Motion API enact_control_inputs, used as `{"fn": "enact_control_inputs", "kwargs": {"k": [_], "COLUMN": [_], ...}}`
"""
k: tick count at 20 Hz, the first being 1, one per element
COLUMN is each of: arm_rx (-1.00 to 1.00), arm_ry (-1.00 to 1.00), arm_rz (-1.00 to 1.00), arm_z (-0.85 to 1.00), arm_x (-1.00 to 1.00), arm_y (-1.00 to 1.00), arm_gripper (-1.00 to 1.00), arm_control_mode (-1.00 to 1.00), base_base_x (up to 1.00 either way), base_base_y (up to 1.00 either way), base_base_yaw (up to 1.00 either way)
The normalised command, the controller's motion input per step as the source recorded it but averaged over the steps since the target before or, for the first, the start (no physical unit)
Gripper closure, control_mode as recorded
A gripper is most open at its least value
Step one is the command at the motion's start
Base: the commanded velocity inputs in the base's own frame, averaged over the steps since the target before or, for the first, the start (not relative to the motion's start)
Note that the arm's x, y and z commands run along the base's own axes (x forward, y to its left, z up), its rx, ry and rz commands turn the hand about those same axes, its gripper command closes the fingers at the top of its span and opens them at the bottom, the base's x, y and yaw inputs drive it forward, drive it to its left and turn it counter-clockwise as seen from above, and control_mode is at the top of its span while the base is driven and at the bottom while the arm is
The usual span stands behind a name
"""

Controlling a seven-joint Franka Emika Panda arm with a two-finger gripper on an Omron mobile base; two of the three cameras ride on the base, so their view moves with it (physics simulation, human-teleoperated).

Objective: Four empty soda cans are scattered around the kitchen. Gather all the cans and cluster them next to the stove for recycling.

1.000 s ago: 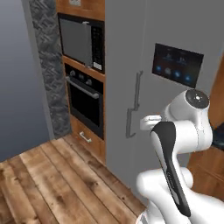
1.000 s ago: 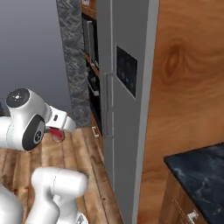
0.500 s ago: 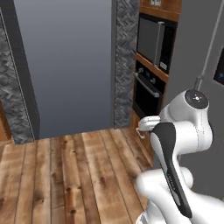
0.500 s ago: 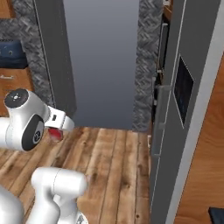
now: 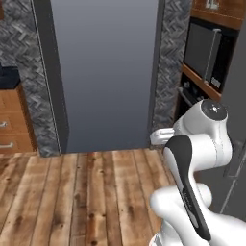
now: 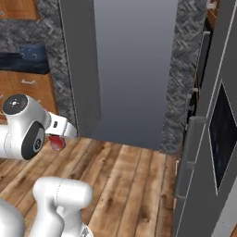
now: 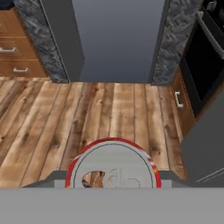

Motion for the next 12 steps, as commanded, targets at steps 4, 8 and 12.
{"fn": "enact_control_inputs", "kwargs": {"k": [4, 8, 12], "arm_rx": [0.00, 0.00, 0.00], "arm_ry": [0.00, 0.00, 0.00], "arm_rz": [0.00, 0.00, 0.00], "arm_z": [0.00, 0.00, 0.00], "arm_x": [0.00, 0.00, 0.00], "arm_y": [0.00, 0.00, 0.00], "arm_gripper": [1.00, 1.00, 1.00], "arm_control_mode": [1.00, 1.00, 1.00], "base_base_x": [0.72, 0.69, 0.48], "base_base_y": [0.02, 0.04, 0.11], "base_base_yaw": [0.26, 0.29, 0.46]}}
